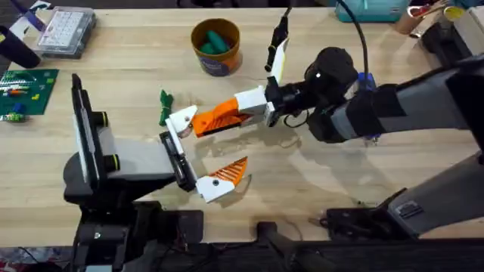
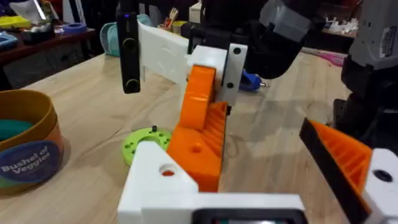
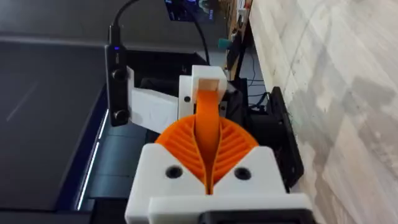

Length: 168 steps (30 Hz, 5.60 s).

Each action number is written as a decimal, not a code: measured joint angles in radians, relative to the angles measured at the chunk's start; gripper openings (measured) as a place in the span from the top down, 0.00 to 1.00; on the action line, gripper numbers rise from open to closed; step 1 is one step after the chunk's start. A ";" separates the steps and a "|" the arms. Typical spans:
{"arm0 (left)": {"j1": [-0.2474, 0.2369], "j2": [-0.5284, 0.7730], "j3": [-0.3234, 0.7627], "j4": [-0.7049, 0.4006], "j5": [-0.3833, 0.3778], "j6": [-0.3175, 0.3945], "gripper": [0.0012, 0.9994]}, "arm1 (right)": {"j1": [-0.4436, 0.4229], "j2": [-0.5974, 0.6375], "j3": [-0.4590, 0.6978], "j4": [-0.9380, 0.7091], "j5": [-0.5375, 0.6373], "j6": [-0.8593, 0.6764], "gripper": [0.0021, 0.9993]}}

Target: Pick up the gripper from the table and insert it into the empty holder that is missing its gripper. Then pick up a screw, insert it into the mounting hole, and use the screwdriver to tighten it. Finally, clean up the table by picking up the vegetable and placing it into the bucket.

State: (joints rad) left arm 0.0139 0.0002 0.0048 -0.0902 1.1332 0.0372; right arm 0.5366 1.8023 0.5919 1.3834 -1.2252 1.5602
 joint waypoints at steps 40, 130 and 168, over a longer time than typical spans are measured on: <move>0.007 0.000 0.000 0.009 -0.048 0.005 0.01 | 0.045 0.000 0.161 -0.332 0.000 -0.243 0.98; 0.003 0.000 0.000 -0.023 0.048 -0.031 0.01 | 0.095 0.081 0.266 -0.393 -0.033 -0.326 0.00; 0.003 0.000 0.000 -0.024 0.050 -0.034 0.01 | -0.021 0.081 -0.004 0.082 -0.024 -0.018 0.01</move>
State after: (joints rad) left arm 0.0174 0.0002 0.0048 -0.1139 1.1831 0.0029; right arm 0.5159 1.8835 0.5879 1.4654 -1.2495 1.5423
